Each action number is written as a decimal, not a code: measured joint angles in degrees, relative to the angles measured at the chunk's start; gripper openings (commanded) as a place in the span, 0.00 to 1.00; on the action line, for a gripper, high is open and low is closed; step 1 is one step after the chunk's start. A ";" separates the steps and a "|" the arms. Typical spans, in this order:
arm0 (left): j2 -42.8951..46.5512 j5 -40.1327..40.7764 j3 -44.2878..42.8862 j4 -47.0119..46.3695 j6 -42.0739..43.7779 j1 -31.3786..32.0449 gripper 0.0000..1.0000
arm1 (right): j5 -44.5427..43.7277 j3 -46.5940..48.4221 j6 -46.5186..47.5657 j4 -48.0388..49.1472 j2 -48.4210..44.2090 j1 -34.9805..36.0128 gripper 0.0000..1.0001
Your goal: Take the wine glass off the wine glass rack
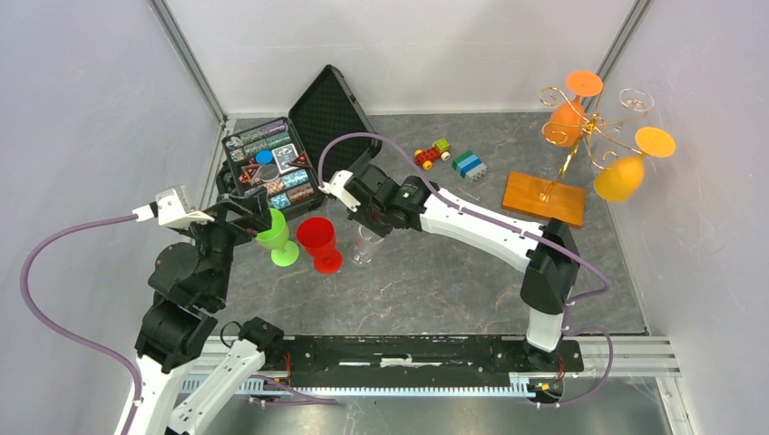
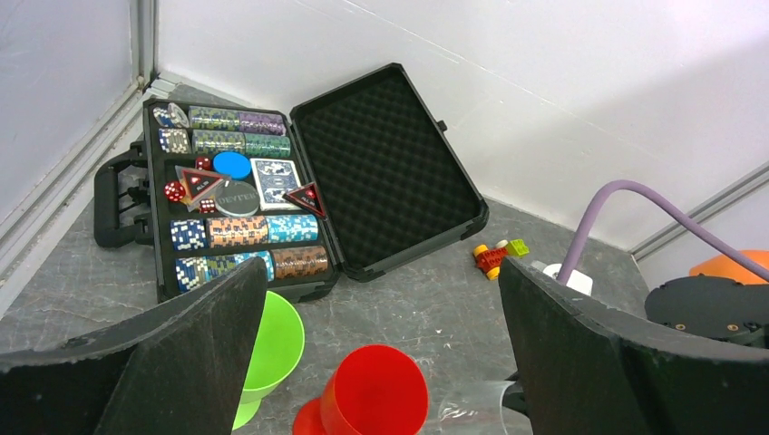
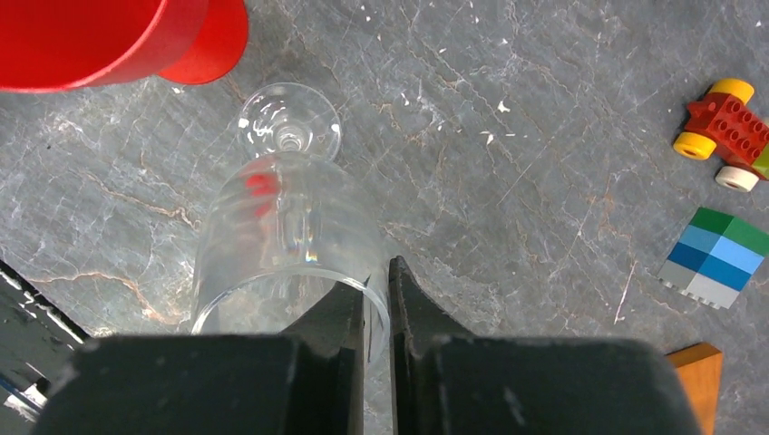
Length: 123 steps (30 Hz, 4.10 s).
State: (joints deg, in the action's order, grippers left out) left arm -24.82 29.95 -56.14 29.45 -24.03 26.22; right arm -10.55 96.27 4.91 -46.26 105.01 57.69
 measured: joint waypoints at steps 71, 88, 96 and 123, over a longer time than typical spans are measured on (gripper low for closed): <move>-11.15 -19.67 1.36 -3.65 0.55 0.00 1.00 | -25.09 14.08 24.09 12.31 -12.48 -53.09 0.74; -12.31 -19.61 2.32 -3.80 0.55 0.00 1.00 | -16.65 17.59 23.23 13.35 -5.07 -55.54 0.79; -12.33 -19.58 2.97 -3.80 0.55 0.00 1.00 | -15.41 17.75 23.26 13.86 -4.22 -56.65 0.83; -12.68 -19.58 3.10 -3.82 0.55 -0.02 1.00 | -17.16 7.58 31.80 20.79 -7.58 -56.08 0.50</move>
State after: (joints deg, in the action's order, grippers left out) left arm -37.50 10.37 -53.04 25.63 -23.49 26.20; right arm -27.70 103.85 36.71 -25.47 97.43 1.61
